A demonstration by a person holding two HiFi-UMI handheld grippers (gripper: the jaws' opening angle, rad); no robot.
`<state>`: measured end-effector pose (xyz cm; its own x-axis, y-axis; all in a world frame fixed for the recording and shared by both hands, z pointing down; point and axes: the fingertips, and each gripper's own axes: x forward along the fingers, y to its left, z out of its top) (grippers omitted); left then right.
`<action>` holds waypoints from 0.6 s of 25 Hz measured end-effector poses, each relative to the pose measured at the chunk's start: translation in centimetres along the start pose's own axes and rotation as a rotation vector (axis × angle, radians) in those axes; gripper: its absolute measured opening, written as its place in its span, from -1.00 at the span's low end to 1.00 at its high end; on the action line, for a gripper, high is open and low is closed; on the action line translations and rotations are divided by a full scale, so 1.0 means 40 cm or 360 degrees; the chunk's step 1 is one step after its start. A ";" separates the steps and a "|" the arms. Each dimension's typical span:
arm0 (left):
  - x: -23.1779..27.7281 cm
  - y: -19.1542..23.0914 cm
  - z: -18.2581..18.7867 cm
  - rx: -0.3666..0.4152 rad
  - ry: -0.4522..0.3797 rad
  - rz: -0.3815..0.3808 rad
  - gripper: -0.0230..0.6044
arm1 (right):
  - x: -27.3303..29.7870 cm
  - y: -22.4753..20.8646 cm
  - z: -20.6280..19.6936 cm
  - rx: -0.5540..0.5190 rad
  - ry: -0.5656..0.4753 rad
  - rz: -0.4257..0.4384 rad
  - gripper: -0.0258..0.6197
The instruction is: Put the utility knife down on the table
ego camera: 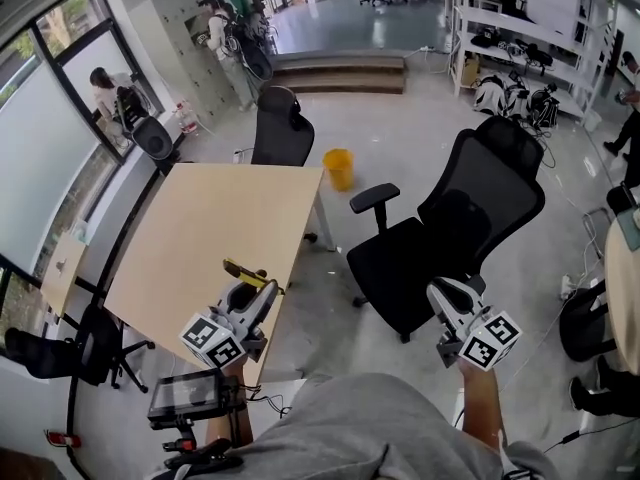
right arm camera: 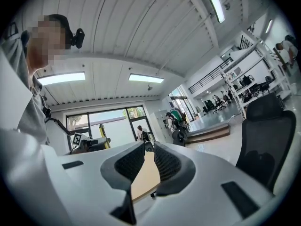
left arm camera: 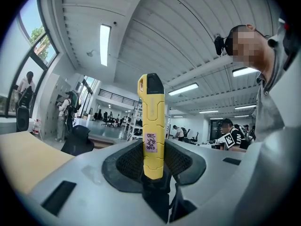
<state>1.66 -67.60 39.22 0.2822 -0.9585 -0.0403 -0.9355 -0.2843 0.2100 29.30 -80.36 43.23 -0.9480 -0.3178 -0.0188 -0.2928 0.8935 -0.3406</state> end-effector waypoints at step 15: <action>0.060 0.211 -0.004 -0.0058 -0.0061 0.0049 -0.52 | 0.224 -0.045 0.021 -0.0052 0.0058 0.0056 -0.73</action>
<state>-5.53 -72.28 41.03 0.2445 -0.9671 -0.0703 -0.9351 -0.2543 0.2468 21.45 -85.08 42.90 -0.9615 -0.2747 0.0042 -0.2625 0.9140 -0.3094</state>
